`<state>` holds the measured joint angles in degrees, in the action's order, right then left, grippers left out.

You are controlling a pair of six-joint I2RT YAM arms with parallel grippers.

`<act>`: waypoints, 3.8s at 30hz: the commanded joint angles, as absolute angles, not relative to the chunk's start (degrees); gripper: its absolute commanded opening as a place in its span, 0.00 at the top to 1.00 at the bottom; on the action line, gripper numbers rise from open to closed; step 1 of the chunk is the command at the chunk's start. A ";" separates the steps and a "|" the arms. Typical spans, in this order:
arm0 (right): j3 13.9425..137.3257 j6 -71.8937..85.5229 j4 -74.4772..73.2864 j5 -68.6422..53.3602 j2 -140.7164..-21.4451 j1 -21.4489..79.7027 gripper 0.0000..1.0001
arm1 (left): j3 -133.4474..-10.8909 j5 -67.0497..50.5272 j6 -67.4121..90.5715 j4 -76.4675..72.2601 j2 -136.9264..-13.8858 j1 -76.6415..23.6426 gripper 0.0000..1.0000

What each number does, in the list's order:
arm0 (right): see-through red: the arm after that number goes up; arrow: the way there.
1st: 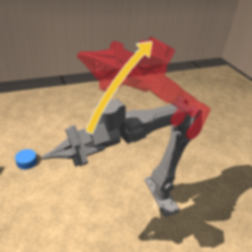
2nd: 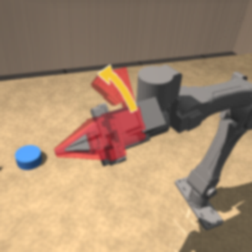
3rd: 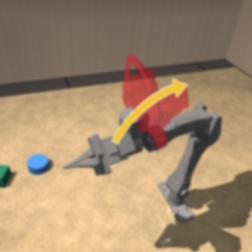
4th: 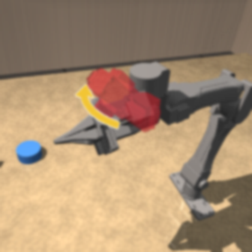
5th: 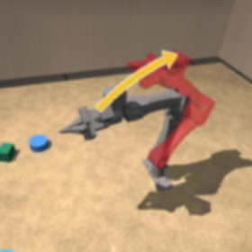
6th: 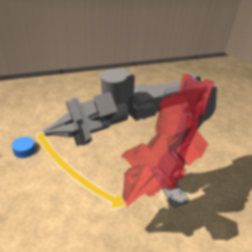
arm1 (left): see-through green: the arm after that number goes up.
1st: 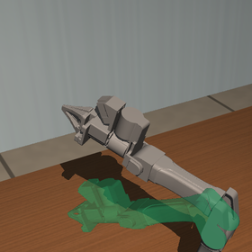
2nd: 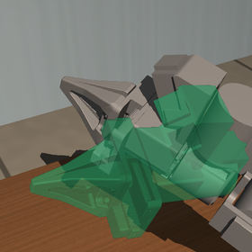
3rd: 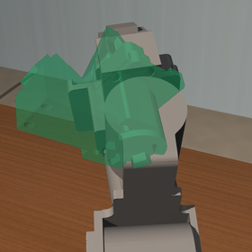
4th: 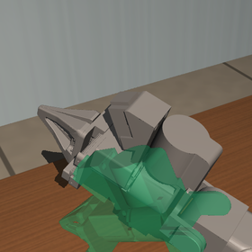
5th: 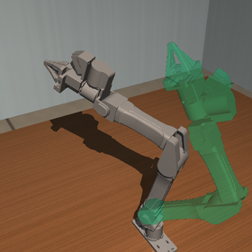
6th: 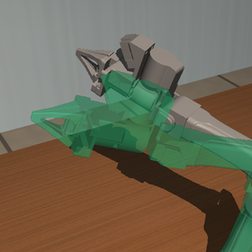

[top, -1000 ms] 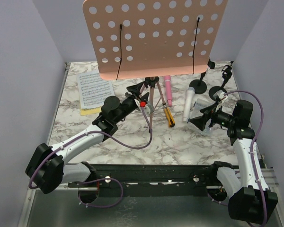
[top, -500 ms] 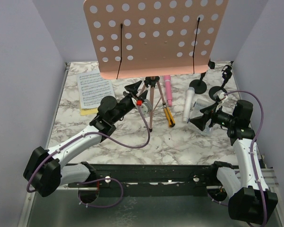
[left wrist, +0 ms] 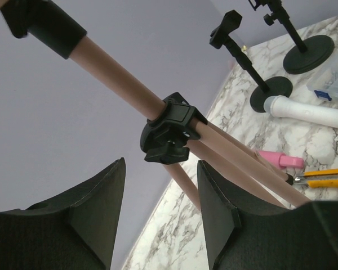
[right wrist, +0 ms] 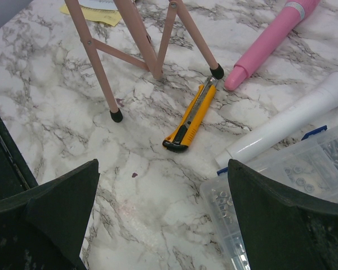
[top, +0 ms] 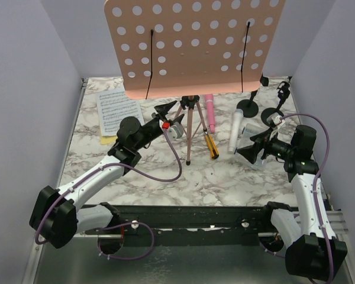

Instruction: Pack up the instrument practice props

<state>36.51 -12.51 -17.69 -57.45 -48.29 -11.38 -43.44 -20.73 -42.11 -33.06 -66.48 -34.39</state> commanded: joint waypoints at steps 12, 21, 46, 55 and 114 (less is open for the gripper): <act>36.14 -13.50 -17.93 -57.02 -47.50 -11.77 0.00 | -48.47 -26.92 -40.74 -31.46 -71.79 -33.09 0.45; 36.13 -13.45 -17.93 -56.97 -47.49 -11.73 0.01 | -48.47 -25.32 -42.05 -31.11 -72.95 -33.12 0.51; 36.09 -13.51 -17.93 -57.04 -47.41 -11.72 0.00 | -47.55 -23.26 -24.82 -32.92 -70.65 -33.13 0.80; 36.12 -13.62 -17.93 -56.75 -47.42 -11.78 0.00 | -47.03 -21.38 -15.79 -35.50 -70.55 -33.13 0.86; 35.44 -13.52 -17.48 -56.91 -48.60 -11.73 0.00 | -38.92 -2.82 4.67 -35.11 -59.41 -32.60 0.02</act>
